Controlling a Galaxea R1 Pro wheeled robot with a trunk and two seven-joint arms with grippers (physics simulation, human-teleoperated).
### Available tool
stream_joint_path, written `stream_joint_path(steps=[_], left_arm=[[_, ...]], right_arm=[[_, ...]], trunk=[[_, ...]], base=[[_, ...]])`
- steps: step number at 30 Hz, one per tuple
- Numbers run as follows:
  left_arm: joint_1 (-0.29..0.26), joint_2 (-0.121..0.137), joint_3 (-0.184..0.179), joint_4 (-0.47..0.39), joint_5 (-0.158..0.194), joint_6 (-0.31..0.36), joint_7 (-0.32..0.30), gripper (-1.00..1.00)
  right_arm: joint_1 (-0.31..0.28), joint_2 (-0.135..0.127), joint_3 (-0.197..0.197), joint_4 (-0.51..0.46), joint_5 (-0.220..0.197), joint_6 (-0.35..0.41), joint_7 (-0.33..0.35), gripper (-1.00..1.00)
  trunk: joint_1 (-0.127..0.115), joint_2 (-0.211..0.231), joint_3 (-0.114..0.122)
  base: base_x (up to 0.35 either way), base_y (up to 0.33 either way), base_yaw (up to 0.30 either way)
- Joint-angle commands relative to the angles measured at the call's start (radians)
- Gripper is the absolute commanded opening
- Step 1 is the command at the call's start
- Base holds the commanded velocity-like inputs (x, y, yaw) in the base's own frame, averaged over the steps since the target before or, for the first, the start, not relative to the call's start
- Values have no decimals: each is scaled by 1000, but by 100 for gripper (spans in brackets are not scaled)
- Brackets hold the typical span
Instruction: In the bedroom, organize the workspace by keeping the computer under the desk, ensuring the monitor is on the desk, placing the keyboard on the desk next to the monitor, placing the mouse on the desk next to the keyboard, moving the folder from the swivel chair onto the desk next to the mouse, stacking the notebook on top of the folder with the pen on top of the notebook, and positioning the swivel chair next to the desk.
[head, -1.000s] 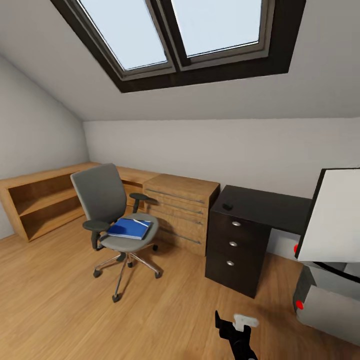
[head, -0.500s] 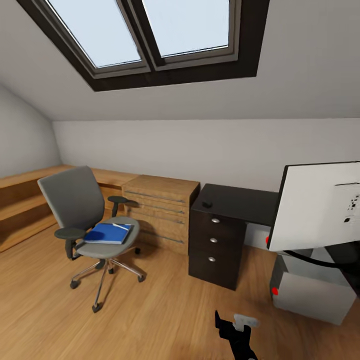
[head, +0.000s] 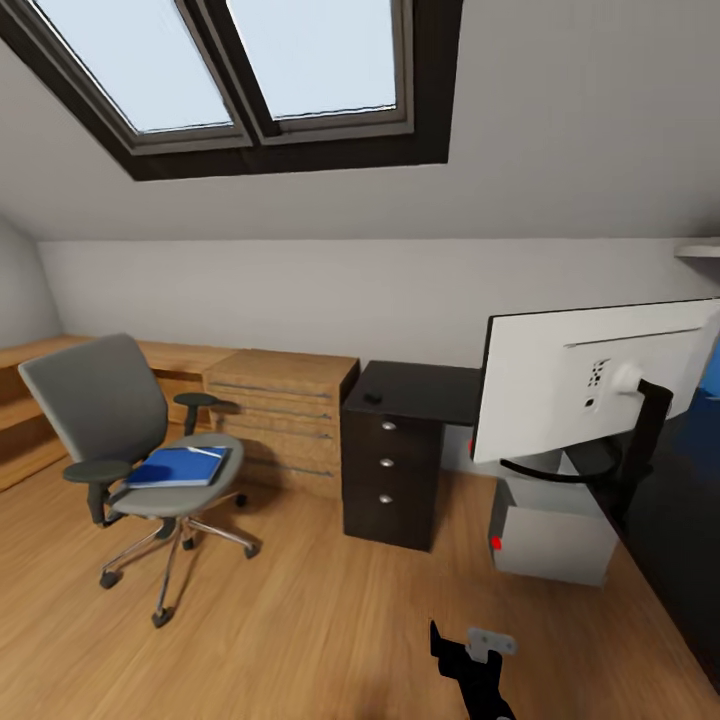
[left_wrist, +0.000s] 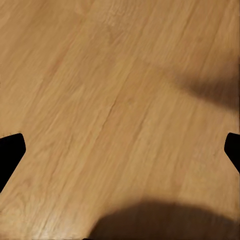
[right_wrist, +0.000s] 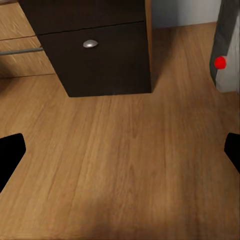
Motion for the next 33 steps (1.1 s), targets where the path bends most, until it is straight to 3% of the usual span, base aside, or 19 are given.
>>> stream_joint_path(steps=[1,13,20,22,27,33], left_arm=[[0,-1,3,0,3,-3,-1,100],[0,-1,3,2,2,-3,-2,100],[0,-2,3,1,3,-7,-2,100],[0,-2,4,0,3,-19,-2,100],[0,-2,6,4,4,-121,2,100],[0,-2,6,9,4,-139,4,100]], right_arm=[[-1,0,-4,2,0,-4,1,100],[-1,15,-4,2,0,-3,0,100],[-1,16,-4,3,0,-2,0,100],[-1,16,-4,3,0,-2,0,100],[-1,16,-4,3,0,-2,0,100],[-1,16,-4,3,0,-2,0,100]], trunk=[[-1,-1,-1],[-1,-1,-16],[-1,-1,-27],[-1,-1,-30],[-12,20,-29],[-35,62,-19]], base=[[-311,130,-269],[-171,278,-178],[-41,87,-36],[-11,24,-10],[-3,7,-3],[0,1,0]])
